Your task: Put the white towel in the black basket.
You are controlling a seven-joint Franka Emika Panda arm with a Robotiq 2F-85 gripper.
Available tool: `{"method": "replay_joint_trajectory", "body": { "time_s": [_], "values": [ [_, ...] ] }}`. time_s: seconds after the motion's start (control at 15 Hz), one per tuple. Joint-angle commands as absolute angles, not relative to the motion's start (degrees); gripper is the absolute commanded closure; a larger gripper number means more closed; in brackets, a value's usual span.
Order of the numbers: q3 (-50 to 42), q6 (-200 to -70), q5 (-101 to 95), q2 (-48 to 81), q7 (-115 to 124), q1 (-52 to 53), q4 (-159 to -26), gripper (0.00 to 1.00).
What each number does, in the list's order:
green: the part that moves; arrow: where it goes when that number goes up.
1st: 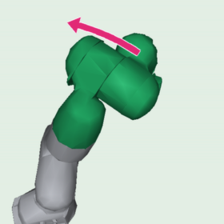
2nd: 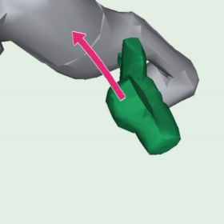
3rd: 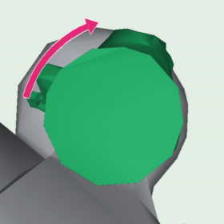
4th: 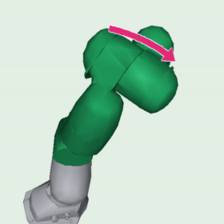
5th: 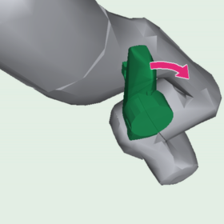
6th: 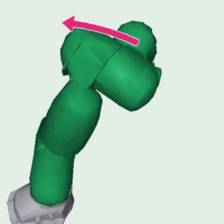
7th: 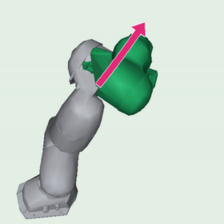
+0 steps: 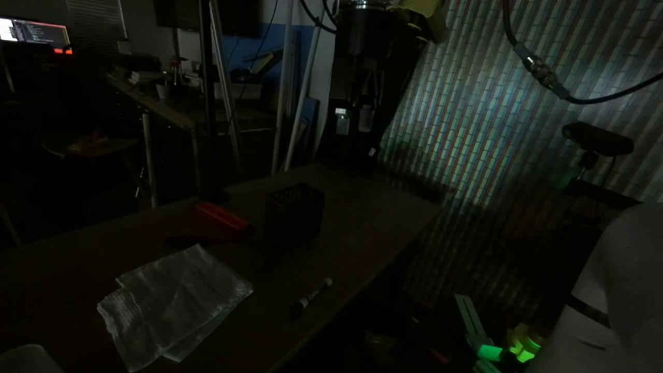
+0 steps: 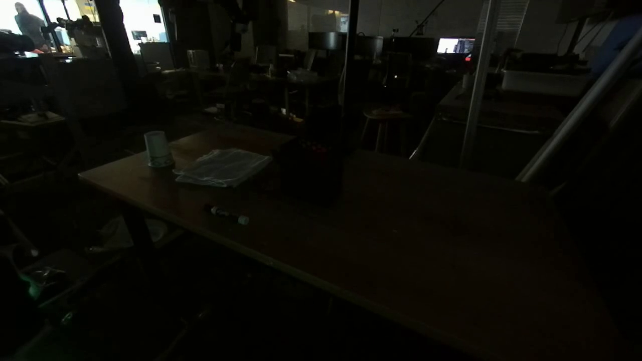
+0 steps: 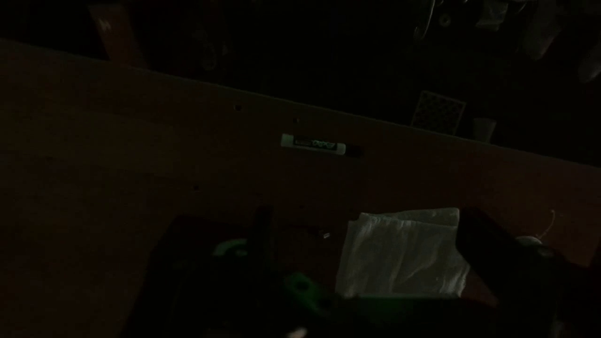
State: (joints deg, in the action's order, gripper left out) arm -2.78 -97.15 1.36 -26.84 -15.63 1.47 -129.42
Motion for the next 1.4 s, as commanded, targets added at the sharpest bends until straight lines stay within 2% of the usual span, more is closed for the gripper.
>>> {"method": "replay_joint_trajectory", "body": {
  "time_s": [0.0,0.4,0.67,1.33],
  "values": [
    [1.27,-101.86,0.99,-25.55,-14.59,4.75,-127.96,0.00],
    [5.64,-114.35,-1.00,-19.05,-16.62,8.59,-124.63,0.00],
    [7.09,-122.44,-1.70,-9.94,-19.15,10.17,-120.01,0.00],
    [10.86,-128.34,-8.38,15.60,-23.49,11.51,-106.93,0.00]
  ]
}}
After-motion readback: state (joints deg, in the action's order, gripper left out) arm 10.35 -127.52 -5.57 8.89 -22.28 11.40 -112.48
